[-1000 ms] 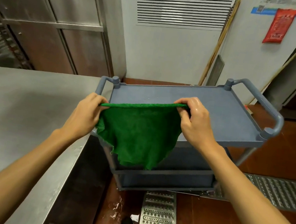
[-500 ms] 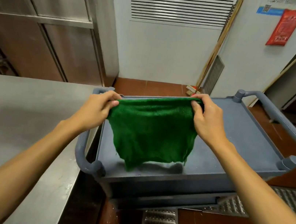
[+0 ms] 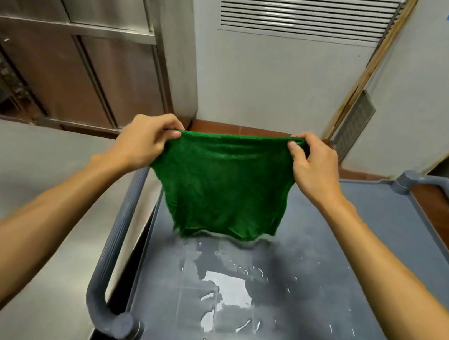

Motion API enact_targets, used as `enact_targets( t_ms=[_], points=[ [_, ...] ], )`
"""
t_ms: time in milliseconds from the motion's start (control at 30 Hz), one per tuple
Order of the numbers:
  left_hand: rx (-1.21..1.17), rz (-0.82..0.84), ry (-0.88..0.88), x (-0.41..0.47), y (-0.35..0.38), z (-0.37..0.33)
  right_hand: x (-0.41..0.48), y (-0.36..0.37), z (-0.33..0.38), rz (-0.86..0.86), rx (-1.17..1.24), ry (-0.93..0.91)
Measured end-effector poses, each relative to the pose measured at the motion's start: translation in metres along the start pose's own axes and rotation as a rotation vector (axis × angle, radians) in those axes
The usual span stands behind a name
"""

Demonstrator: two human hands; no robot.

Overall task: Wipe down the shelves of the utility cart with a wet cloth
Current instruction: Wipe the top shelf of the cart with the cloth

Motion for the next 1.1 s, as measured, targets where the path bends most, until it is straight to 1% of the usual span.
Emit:
enact_targets(
  t_ms=[67, 233, 300, 367, 400, 467, 600, 700, 767, 833, 900, 967, 1033, 1100],
  points=[
    [0.025, -0.022, -0.014, 0.028, -0.013, 0.005, 0.032, -0.001, 0.002, -0.005, 0.026, -0.03],
    [0.061, -0.128, 0.03, 0.078, -0.035, 0.003, 0.086, -0.012, 0.004, -0.023, 0.079, -0.135],
    [0.063, -0.156, 0.033, 0.08, -0.025, 0.007, 0.094, -0.008, -0.008, -0.004, 0.112, -0.17],
    [0.082, -0.14, 0.013, 0.071, 0.004, 0.019, 0.092, 0.008, -0.029, 0.06, 0.111, -0.191],
    [0.089, -0.109, 0.001, 0.064, 0.025, 0.026, 0.088, 0.021, -0.042, 0.107, 0.089, -0.199],
    [0.091, 0.009, -0.035, 0.045, 0.075, 0.04, 0.071, 0.056, -0.074, 0.224, 0.029, -0.192],
    [0.073, 0.293, -0.197, -0.012, 0.19, 0.077, 0.02, 0.134, -0.144, 0.453, -0.054, -0.069],
    [0.05, 0.454, -0.317, -0.054, 0.249, 0.102, -0.021, 0.182, -0.177, 0.631, -0.097, -0.045],
    [0.03, 0.506, -0.341, -0.072, 0.267, 0.108, -0.04, 0.196, -0.189, 0.657, -0.102, -0.058],
    [-0.005, 0.546, -0.35, -0.086, 0.275, 0.11, -0.051, 0.2, -0.197, 0.645, -0.121, -0.083],
    [0.002, 0.557, -0.325, -0.097, 0.281, 0.112, -0.059, 0.204, -0.203, 0.652, -0.133, -0.1],
    [0.018, 0.532, -0.326, -0.107, 0.285, 0.112, -0.07, 0.211, -0.207, 0.715, -0.132, -0.096],
    [0.04, 0.445, -0.352, -0.112, 0.284, 0.108, -0.078, 0.216, -0.21, 0.741, -0.129, -0.078],
    [0.049, 0.356, -0.376, -0.116, 0.281, 0.103, -0.079, 0.218, -0.211, 0.722, -0.113, -0.053]
  ],
)
Point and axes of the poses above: each hand's wrist, its own x-axis towards the middle knuckle, its own y-axis out of the palm, z = x × y, the point moved 8 cm from there along x, towards the middle knuckle, and after that the axes turned 5 degrees about z, right-handed, at the moved point
